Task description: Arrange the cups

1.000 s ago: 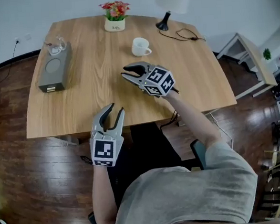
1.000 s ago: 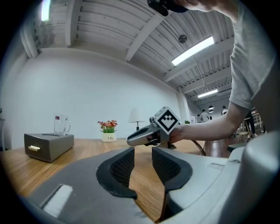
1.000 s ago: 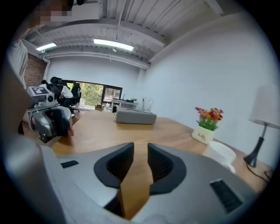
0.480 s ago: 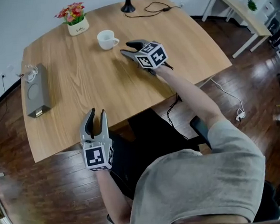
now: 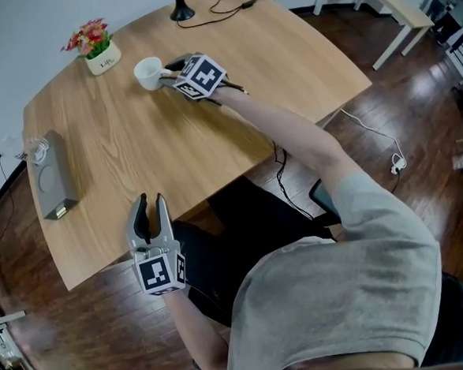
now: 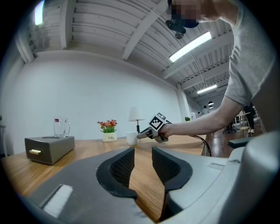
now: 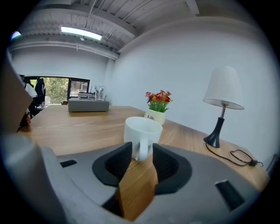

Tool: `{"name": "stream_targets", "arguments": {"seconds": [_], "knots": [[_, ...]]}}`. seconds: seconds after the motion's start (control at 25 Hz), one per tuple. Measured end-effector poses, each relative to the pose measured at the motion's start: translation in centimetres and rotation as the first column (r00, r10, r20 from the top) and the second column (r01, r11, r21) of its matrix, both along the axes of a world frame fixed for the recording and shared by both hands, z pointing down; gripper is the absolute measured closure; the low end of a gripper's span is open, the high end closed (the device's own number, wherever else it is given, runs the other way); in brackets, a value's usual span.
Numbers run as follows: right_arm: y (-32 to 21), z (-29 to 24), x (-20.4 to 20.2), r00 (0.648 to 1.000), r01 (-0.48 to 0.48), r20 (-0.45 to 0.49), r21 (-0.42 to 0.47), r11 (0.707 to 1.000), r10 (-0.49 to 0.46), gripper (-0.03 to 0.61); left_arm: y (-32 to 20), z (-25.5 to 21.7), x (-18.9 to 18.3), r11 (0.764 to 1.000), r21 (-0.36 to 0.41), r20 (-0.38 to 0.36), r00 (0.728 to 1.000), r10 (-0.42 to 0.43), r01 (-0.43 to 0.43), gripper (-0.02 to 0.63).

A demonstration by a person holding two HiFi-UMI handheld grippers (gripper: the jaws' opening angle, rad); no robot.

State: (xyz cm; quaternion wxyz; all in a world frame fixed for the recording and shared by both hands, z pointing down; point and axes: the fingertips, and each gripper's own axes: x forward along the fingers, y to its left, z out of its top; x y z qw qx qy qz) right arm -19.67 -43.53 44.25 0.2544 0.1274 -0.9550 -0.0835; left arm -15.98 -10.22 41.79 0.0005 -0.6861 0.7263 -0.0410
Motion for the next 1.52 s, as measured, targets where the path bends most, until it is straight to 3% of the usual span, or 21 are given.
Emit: {"name": "stream_targets", "arguments": {"seconds": [0.16, 0.52, 0.84, 1.24, 1.4, 1.52], "knots": [[0.2, -0.7, 0.0, 1.0, 0.018, -0.013, 0.019, 1.0, -0.018, 0.506, -0.2, -0.1, 0.2, 1.0, 0.002, -0.001, 1.0, 0.005, -0.005, 0.493], [0.8, -1.0, 1.4, 0.999, -0.018, 0.039, -0.076, 0.997, 0.021, 0.514, -0.2, 0.0, 0.2, 1.0, 0.0, 0.001, 1.0, 0.006, -0.006, 0.494], [5.6, -2.0, 0.5, 0.986, 0.122, 0.134, -0.177, 0.977, -0.099, 0.514, -0.3, -0.1, 0.5, 1.0, 0.0, 0.004, 1.0, 0.008, -0.008, 0.494], [17.4, -6.5, -7.8, 0.887, 0.434, 0.295, -0.263, 0.862, -0.356, 0.514, -0.7, -0.8, 1.1, 1.0, 0.007, -0.007, 1.0, 0.017, -0.017, 0.494], [22.8, -8.9, -13.5, 0.826, 0.542, 0.333, -0.245, 0.804, -0.455, 0.514, -0.6, -0.5, 0.8, 1.0, 0.007, -0.008, 1.0, 0.011, -0.011, 0.494], [25.8, -10.0, -17.8, 0.801, 0.582, 0.32, -0.214, 0.785, -0.506, 0.514, -0.6, -0.6, 0.9, 1.0, 0.01, -0.009, 1.0, 0.012, -0.012, 0.494]]}}
